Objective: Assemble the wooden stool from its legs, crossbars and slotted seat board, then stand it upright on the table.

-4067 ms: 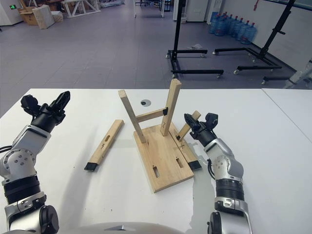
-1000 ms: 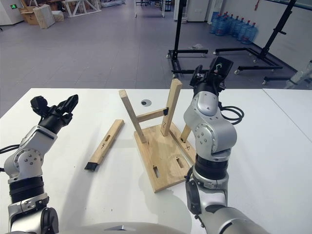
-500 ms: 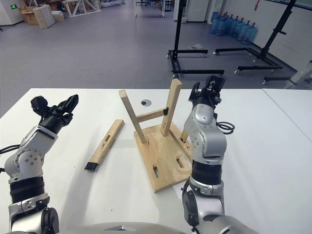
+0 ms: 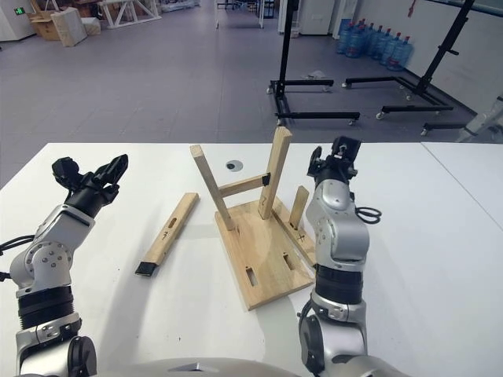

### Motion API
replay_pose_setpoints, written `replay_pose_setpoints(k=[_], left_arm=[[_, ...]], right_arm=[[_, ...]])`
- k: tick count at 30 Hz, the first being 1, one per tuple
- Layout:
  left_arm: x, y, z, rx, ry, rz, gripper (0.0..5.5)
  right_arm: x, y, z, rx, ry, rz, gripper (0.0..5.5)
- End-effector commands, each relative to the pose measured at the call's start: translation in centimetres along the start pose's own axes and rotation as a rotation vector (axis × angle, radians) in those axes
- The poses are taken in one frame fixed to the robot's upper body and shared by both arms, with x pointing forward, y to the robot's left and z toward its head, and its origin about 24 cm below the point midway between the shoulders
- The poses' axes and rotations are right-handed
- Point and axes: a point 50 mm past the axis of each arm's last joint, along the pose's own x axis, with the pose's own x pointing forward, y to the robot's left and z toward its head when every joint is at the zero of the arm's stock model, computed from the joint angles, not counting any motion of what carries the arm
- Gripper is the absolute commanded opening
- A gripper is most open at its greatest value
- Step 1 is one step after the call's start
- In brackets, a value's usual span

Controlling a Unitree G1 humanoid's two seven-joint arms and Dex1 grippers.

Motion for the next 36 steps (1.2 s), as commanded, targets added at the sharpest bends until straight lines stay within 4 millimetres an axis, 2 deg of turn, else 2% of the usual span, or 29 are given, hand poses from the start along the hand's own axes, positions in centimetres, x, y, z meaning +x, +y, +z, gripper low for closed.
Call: replay_pose_setpoints(k=[1, 4, 7, 8, 9, 10, 12, 13, 15, 17, 19, 21, 25, 30, 36], left_arm=[[0.0, -0.1, 0.0, 0.006, -0.001, 0.001, 2.78], [-0.1, 0.1, 0.1, -0.006, 0.006, 0.007, 2.78], [-1.6, 0.3, 1.1, -0.006, 0.012, -0.014, 2.78], [-3.1, 0.3, 1.7, 0.021, 0.036, -0.066, 2.78], [-4.4, 0.3, 2.0, 0.044, 0.064, -0.104, 2.78], [-5.9, 0.3, 2.2, 0.049, 0.101, -0.149, 2.78], [-7.9, 0.6, 2.1, 0.004, 0.151, -0.169, 2.78], [-8.4, 0.7, 1.6, -0.046, 0.169, -0.166, 2.78], [-8.3, 0.7, 0.2, -0.081, 0.205, -0.118, 2.78], [-7.2, 1.1, -0.9, -0.081, 0.177, -0.02, 2.78], [-6.7, 0.7, -1.7, -0.092, 0.163, 0.007, 2.78], [-6.6, -0.1, -2.3, -0.071, 0.179, -0.012, 2.78], [-6.5, -0.2, -2.7, -0.089, 0.19, -0.014, 2.78], [-6.5, -0.5, -2.9, -0.081, 0.2, -0.027, 2.78], [-6.4, -0.6, -3.1, -0.084, 0.194, -0.025, 2.78]], right_arm=[[0.5, -1.2, 3.9, 0.081, -0.055, 0.083, 3.07], [0.9, -4.2, 7.2, 0.022, -0.09, 0.225, 3.07], [0.4, -8.5, 8.4, -0.09, 0.015, 0.4, 3.07], [-0.6, -11.0, 7.7, -0.184, 0.114, 0.481, 3.07], [-1.6, -12.6, 7.1, -0.252, 0.202, 0.545, 3.07], [-2.9, -14.1, 5.6, -0.306, 0.319, 0.632, 3.07], [-5.1, -15.1, 2.0, -0.381, 0.529, 0.77, 3.07], [-6.2, -14.9, 0.2, -0.392, 0.608, 0.845, 3.07], [-7.3, -13.9, -2.8, -0.402, 0.658, 0.932, 3.07], [-7.5, -12.7, -5.2, -0.412, 0.643, 0.958, 3.07], [-7.0, -11.6, -6.7, -0.419, 0.608, 0.943, 3.07], [-6.1, -10.8, -7.2, -0.408, 0.558, 0.895, 3.07], [-5.1, -9.3, -8.2, -0.389, 0.544, 0.832, 3.07], [-5.9, -7.7, -9.9, -0.353, 0.597, 0.844, 3.07], [-5.9, -7.8, -11.6, -0.381, 0.648, 0.792, 3.07]])
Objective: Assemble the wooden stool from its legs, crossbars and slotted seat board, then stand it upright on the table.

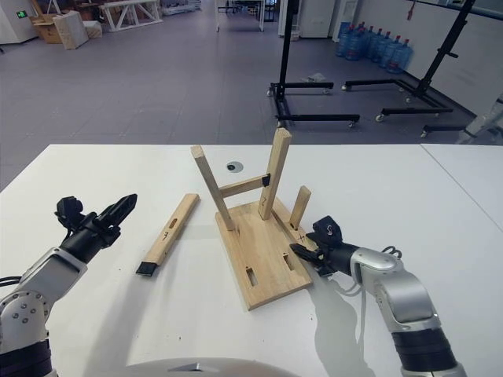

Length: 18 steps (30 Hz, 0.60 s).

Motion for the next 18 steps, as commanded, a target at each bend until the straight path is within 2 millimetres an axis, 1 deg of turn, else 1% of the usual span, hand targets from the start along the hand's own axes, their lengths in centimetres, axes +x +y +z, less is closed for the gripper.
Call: replay_pose_setpoints(k=[1, 4, 6, 10, 13, 15, 18], left_arm=[[0.1, -0.1, 0.0, 0.012, -0.004, 0.007, 2.78], [0.1, -0.3, -0.1, 0.01, -0.004, 0.005, 2.78], [0.1, -0.3, -0.3, 0.007, -0.001, 0.003, 2.78], [0.2, -0.5, -0.4, 0.004, 0.0, -0.001, 2.78], [0.2, -0.6, -0.5, 0.003, 0.0, -0.001, 2.78], [0.4, -0.7, -0.5, 0.004, 0.002, -0.003, 2.78], [0.6, -0.7, -0.5, 0.009, 0.01, -0.005, 2.78]], right_arm=[[0.8, -0.2, -1.0, 0.009, 0.047, -0.044, 3.07], [0.8, -0.6, -0.1, 0.017, -0.003, -0.067, 3.07], [0.8, -0.9, -0.1, 0.01, 0.004, -0.072, 3.07], [1.1, -0.9, -1.4, 0.012, 0.067, -0.069, 3.07], [1.5, -1.0, -2.9, -0.013, 0.131, -0.079, 3.07], [1.6, -1.2, -3.8, -0.045, 0.158, -0.092, 2.75], [1.4, -1.2, -4.1, -0.068, 0.142, -0.079, 2.27]])
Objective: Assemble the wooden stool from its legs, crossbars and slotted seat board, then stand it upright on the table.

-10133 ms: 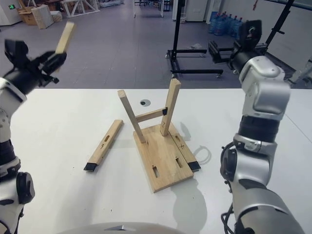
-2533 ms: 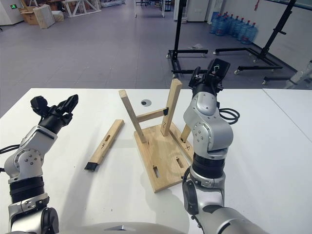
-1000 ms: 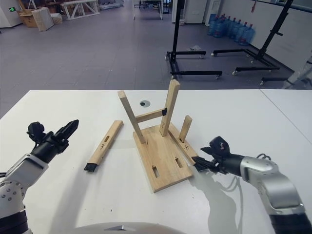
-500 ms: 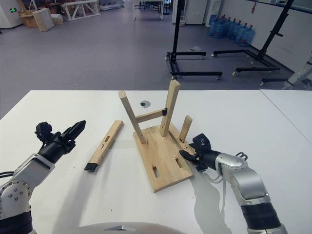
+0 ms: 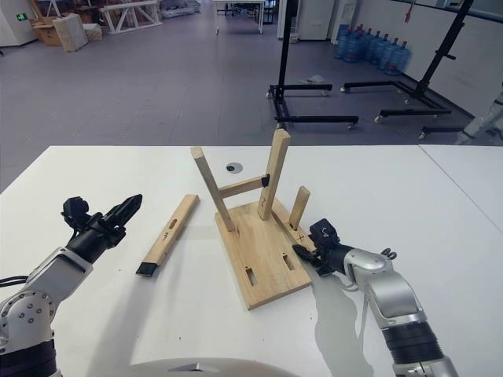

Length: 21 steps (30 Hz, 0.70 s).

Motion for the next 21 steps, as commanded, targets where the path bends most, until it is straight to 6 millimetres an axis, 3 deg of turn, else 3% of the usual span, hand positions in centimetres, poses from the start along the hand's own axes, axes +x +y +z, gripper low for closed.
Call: replay_pose_setpoints(k=[1, 8, 11, 14, 16, 18, 20, 21], left_arm=[[0.2, -0.2, 0.1, 0.017, 0.002, 0.005, 2.78], [0.0, -0.8, 0.8, 0.022, 0.01, -0.096, 2.78], [-0.1, -1.0, 1.2, 0.006, 0.028, -0.186, 2.78], [-0.8, -0.8, 2.1, -0.062, 0.052, -0.322, 2.78], [-1.7, -1.0, 2.9, -0.119, 0.078, -0.439, 2.78], [-2.6, -1.7, 3.3, -0.159, 0.134, -0.564, 2.78], [-3.0, -2.8, 3.3, -0.198, 0.182, -0.666, 2.78], [-2.8, -3.6, 3.2, -0.209, 0.2, -0.705, 2.78]], right_arm=[[-0.3, -0.1, -2.3, -0.006, 0.088, -0.007, 2.19], [-1.6, -1.4, -2.6, 0.089, 0.029, 0.0, 2.1], [-3.2, -3.9, -2.7, 0.15, -0.03, -0.031, 2.09], [-6.8, -7.7, -2.0, 0.229, -0.142, -0.085, 2.09], [-9.8, -9.8, -0.7, 0.27, -0.25, -0.076, 2.08], [-13.3, -10.4, 2.6, 0.29, -0.428, 0.052, 2.08], [-15.6, -9.4, 5.9, 0.265, -0.557, 0.235, 2.08], [-16.0, -7.9, 7.6, 0.235, -0.594, 0.367, 2.07]])
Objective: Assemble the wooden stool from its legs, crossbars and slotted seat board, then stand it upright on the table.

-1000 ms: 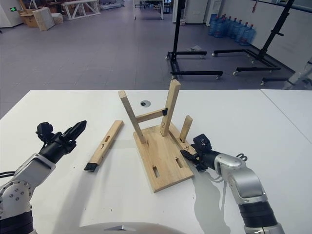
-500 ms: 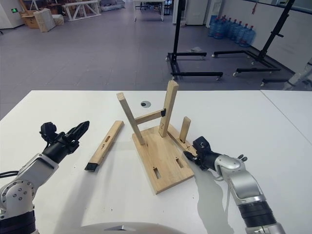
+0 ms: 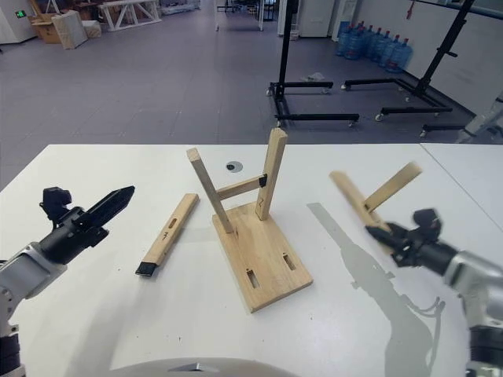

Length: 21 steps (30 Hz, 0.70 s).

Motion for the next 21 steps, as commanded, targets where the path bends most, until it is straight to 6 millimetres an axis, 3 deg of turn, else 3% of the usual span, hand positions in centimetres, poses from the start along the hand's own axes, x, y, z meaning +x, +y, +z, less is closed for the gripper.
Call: replay_pose_setpoints(k=[1, 4, 6, 14, 21], left_arm=[[1.6, -2.1, -0.5, -0.061, 0.09, -0.149, 2.78], [4.5, -4.4, -0.5, -0.116, 0.08, -0.289, 2.78], [5.5, -5.1, -0.6, -0.184, 0.064, -0.335, 2.78], [7.8, -6.0, -3.3, -0.347, 0.069, -0.377, 2.78], [8.6, -6.2, -3.6, -0.304, 0.099, -0.344, 2.78]], right_arm=[[0.8, 6.3, 5.4, -0.024, -0.102, 0.452, 2.07], [3.9, 11.9, 3.8, 0.039, -0.038, 0.747, 2.07], [5.2, 13.7, 2.7, 0.068, -0.024, 0.806, 2.07], [8.6, 17.0, 0.7, 0.17, -0.052, 0.845, 2.07], [9.4, 19.3, -0.4, 0.237, -0.048, 0.903, 2.07]])
